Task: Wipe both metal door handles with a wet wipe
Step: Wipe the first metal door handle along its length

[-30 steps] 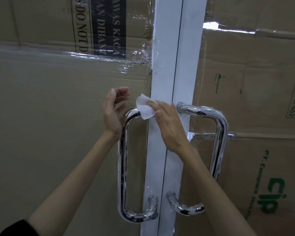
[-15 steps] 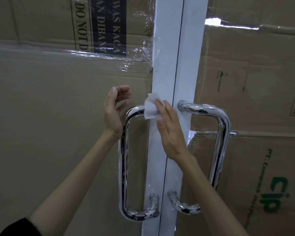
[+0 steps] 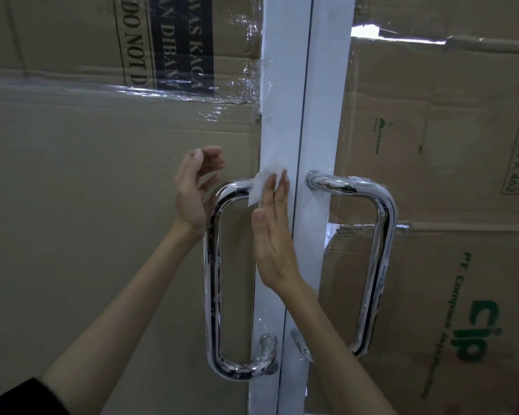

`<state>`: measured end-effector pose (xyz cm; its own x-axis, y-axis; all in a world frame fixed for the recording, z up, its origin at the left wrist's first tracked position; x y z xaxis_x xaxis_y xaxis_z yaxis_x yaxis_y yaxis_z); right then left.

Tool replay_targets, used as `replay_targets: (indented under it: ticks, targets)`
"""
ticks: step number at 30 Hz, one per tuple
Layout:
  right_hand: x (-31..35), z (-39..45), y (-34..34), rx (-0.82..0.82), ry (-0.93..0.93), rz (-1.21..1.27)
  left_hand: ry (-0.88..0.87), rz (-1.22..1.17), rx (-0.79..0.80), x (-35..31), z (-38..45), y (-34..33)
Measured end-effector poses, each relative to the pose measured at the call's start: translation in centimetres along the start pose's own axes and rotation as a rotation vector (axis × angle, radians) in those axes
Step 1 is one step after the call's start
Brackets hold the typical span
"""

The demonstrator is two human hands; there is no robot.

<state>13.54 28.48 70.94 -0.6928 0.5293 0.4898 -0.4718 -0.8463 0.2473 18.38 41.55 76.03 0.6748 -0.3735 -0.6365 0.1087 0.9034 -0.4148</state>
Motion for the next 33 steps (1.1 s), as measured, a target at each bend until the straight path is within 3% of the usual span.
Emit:
replay_targets:
  ticks: [2,7,12,17,24,29,33]
  targets:
    - [0.4,-0.2,-0.2,0.0,-0.041,0.05,0.004,0.023,0.018,-0.3,0.0,0.0]
    - [0.3,-2.7,-0.8,0.139,0.058,0.025,-0.043,0.179,0.074,-2.1,-0.5,0.3]
    - [-0.5,-2.4,2.4,0.06,-0.143,0.229,-0.098,0.371,0.197,-3.5,-3.3,-0.1]
    - [1.3,-2.6,1.9,0.248,-0.233,0.461,0.103,0.501,0.407,-2.2,-5.7,-2.1]
    - [1.3,-2.3,1.6,0.392,-0.351,0.721,0.088,0.513,0.232,-2.7,-5.5,-1.2]
    - [-0.1,-0.3,4.5,0.267,-0.462,0.851,0.143,0.438,0.158,-4.2,-3.2,0.8]
    - [-1.1,0.8,6.4,0.217,-0.512,0.828,0.248,0.513,0.198,-5.0,0.2,1.5]
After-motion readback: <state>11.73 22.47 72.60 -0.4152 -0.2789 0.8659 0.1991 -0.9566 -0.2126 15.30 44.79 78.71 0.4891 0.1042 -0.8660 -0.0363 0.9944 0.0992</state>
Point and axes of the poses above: each hand's wrist, its own z-axis towards the middle knuckle, its own y-axis out of the back of the hand, x = y × z, the point moved 9 cm from there along z, towards the middle knuckle, and after that the axes turned 4 degrees about -x, right-handed, at the moved point
